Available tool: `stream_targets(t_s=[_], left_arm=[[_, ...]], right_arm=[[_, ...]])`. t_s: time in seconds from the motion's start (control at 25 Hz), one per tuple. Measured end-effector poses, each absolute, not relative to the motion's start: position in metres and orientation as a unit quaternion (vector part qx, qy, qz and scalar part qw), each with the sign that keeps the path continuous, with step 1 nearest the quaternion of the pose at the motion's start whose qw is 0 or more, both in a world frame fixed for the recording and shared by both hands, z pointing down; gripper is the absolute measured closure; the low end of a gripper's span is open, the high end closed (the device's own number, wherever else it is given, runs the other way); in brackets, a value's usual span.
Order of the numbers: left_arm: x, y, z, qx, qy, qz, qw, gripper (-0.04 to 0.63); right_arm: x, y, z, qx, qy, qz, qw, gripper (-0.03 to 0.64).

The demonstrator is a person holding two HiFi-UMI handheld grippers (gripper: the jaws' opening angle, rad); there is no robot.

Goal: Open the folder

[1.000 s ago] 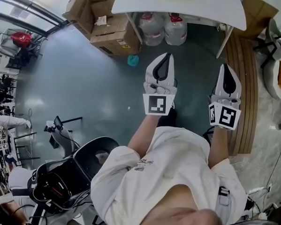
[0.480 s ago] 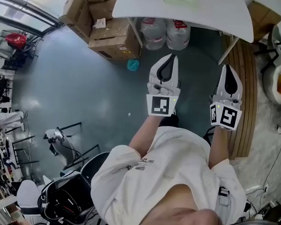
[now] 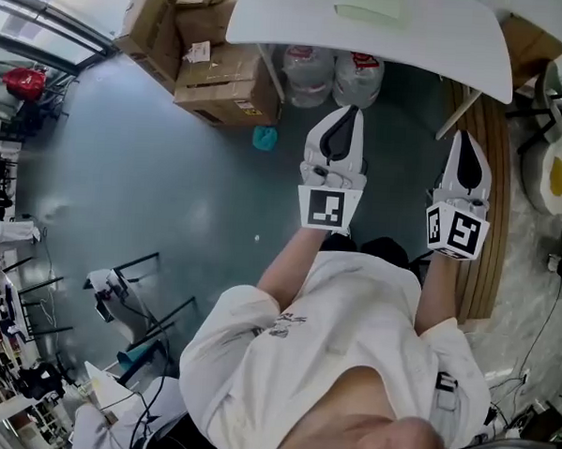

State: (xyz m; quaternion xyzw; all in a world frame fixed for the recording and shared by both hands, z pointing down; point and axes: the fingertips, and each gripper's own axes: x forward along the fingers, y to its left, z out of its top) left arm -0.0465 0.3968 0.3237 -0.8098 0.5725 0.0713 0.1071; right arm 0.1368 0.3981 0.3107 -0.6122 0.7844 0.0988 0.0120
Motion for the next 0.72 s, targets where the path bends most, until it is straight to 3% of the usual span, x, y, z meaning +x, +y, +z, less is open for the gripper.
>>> stream_targets(t_s=[0.72], left_arm=[[-0.052,0.295,0.342,-0.811,0.572,0.054,0.111,0.595]], right_arm=[[0.129,0.295,0.342,-0.604,0.793,0.081,0.006,0.615]])
